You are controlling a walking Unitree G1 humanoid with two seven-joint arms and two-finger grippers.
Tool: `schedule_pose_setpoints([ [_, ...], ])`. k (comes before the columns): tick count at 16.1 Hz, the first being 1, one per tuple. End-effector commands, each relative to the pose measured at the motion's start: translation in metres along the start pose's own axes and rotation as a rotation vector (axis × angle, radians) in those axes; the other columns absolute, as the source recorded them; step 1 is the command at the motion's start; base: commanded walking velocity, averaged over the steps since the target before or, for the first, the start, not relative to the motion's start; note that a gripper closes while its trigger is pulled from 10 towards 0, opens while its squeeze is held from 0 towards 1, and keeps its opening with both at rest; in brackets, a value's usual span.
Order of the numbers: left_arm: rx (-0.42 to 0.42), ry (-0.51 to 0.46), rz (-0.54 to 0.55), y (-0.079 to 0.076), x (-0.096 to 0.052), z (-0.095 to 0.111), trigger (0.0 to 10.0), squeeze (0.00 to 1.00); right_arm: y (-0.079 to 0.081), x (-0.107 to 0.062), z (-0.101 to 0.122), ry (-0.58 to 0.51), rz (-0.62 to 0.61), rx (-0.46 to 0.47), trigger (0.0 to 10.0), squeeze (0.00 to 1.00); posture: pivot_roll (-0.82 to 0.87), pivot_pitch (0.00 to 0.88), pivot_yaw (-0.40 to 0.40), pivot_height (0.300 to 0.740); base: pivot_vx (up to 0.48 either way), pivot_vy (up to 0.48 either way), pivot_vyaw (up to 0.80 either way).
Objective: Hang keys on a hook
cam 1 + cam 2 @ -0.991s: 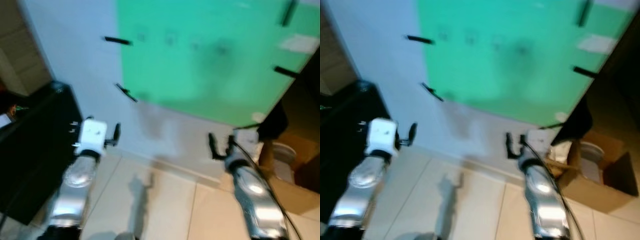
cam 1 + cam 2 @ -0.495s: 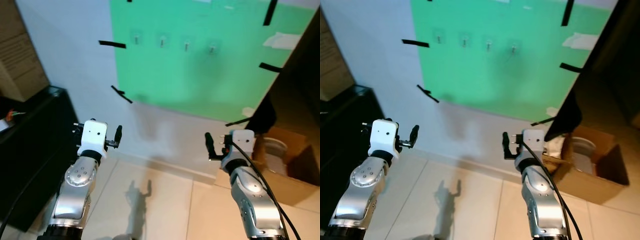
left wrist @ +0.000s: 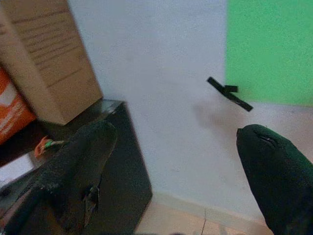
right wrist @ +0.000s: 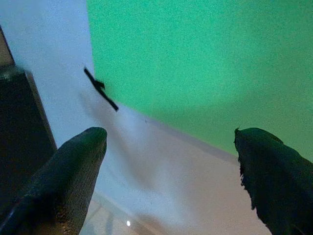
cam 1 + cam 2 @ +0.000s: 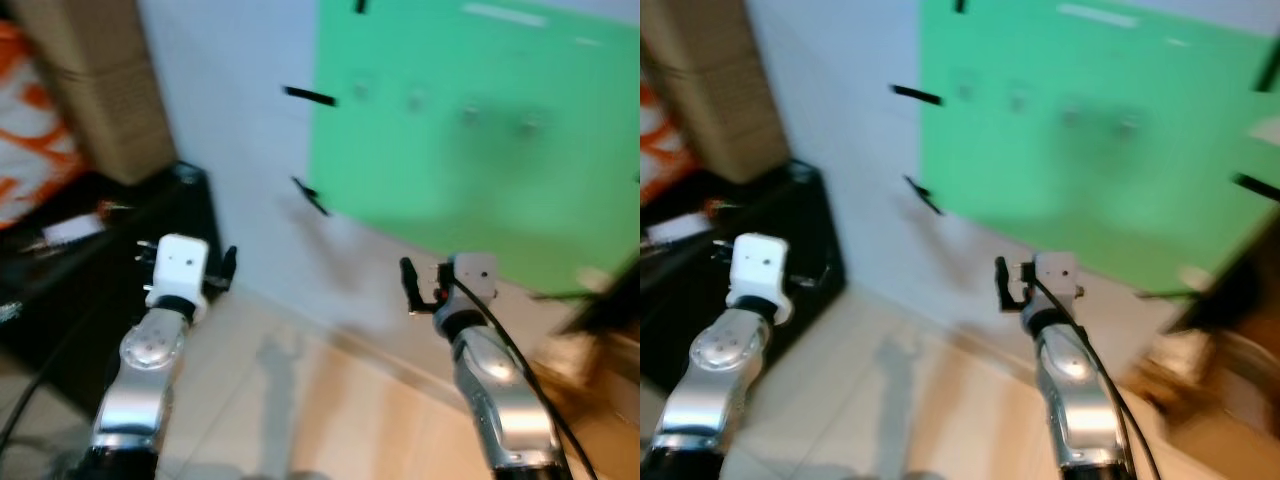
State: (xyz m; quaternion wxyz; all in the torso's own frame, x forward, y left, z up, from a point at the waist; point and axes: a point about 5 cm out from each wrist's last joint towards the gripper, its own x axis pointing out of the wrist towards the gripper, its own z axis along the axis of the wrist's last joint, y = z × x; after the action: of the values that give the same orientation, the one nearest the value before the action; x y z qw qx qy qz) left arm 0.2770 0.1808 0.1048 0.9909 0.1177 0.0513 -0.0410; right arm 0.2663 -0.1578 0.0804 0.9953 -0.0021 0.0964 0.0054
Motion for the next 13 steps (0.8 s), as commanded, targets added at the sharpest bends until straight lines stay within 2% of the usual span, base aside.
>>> schedule_pose_setpoints([
  [1, 0.017, -0.007, 0.005, 0.0054, 0.0010, 0.0036, 10.0, 0.76, -0.0021, 0.0023, 0.0014, 0.005, -0.032, 0.009, 10.0, 1.00, 0.01, 0.000, -0.026, 0.740, 0.296, 0.000, 0.80],
  [3, 0.020, -0.005, 0.003, 0.0065, 0.0012, 0.0034, 10.0, 0.77, -0.0007, 0.0031, 0.0006, 0.012, -0.023, 0.014, 10.0, 1.00, 0.01, 0.000, -0.018, 0.740, 0.291, 0.000, 0.80],
  [6, 0.027, -0.003, -0.021, 0.0069, 0.0036, 0.0037, 10.0, 0.76, 0.0002, 0.0038, 0.0020, -0.006, -0.043, 0.014, 10.0, 1.00, -0.01, 0.000, 0.024, 0.740, 0.291, 0.000, 0.00],
  [13, 0.031, -0.005, -0.046, 0.0052, 0.0072, 0.0054, 10.0, 0.77, 0.0010, 0.0048, 0.0036, -0.015, -0.053, -0.005, 10.0, 1.00, -0.01, 0.000, 0.038, 0.740, 0.295, 0.000, 0.00],
])
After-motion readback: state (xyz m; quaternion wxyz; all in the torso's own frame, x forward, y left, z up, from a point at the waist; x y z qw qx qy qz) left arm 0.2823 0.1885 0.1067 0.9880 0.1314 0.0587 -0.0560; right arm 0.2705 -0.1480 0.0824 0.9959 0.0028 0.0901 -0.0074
